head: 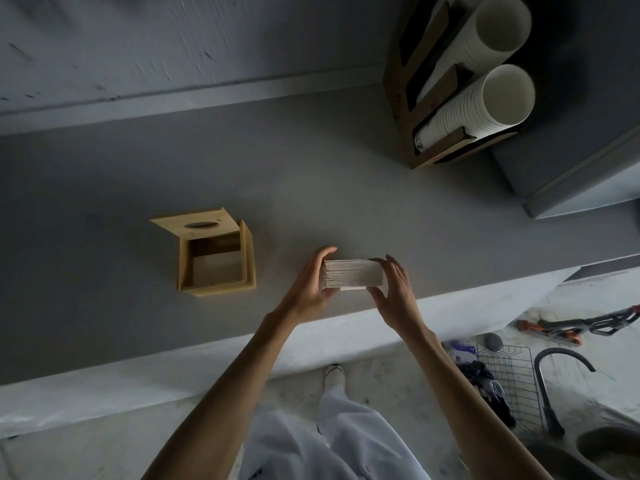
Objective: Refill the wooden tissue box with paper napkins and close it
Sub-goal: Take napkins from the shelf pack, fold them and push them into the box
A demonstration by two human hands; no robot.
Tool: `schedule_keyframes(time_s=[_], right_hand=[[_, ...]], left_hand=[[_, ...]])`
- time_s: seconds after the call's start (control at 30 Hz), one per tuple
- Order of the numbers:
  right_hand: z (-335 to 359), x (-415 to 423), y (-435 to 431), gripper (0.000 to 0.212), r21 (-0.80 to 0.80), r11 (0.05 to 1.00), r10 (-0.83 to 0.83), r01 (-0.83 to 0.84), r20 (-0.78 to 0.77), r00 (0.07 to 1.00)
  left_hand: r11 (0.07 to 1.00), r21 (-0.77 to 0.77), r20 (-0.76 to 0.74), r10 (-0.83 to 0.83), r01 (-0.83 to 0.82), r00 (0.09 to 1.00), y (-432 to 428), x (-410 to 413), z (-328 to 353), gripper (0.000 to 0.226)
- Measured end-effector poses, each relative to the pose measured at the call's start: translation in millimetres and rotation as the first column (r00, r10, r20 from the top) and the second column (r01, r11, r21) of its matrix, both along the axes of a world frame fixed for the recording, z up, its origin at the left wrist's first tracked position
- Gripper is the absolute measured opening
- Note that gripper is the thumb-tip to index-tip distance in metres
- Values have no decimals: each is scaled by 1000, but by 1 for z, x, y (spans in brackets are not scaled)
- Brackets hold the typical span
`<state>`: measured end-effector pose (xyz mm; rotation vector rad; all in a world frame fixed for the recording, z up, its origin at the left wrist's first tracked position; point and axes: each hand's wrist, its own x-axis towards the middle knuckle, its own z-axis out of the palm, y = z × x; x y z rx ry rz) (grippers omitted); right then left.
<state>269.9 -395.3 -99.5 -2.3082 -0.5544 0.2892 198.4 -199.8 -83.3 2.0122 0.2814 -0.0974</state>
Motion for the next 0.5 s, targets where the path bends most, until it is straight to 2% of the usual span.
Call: schedule_keyframes(time_s=[0.1, 0.27, 0.33, 0.4, 0.5], right_hand=[[-7, -3, 1, 64, -77, 997, 26, -29, -35, 999], [-7, -9, 9, 78, -150, 987, 49, -57, -54, 997], [-8, -8, 9, 81, -153, 986, 56, -64, -55, 997], [-6, -6, 8, 82, -130, 988, 69, -79, -78, 995], [-3, -4, 7, 67, -60, 997, 40, -44, -71, 997]], left_hand=[[997, -68, -74, -37, 32, 997, -4, -2, -10, 87], [994, 107, -41, 28, -24, 999, -12, 1, -11, 83], [993, 107, -18, 45, -43, 999, -11, 0, -10, 83], [991, 128, -17, 31, -29, 999, -9, 0, -10, 77], [983, 178, 7, 40, -41, 999, -5, -1, -12, 59]])
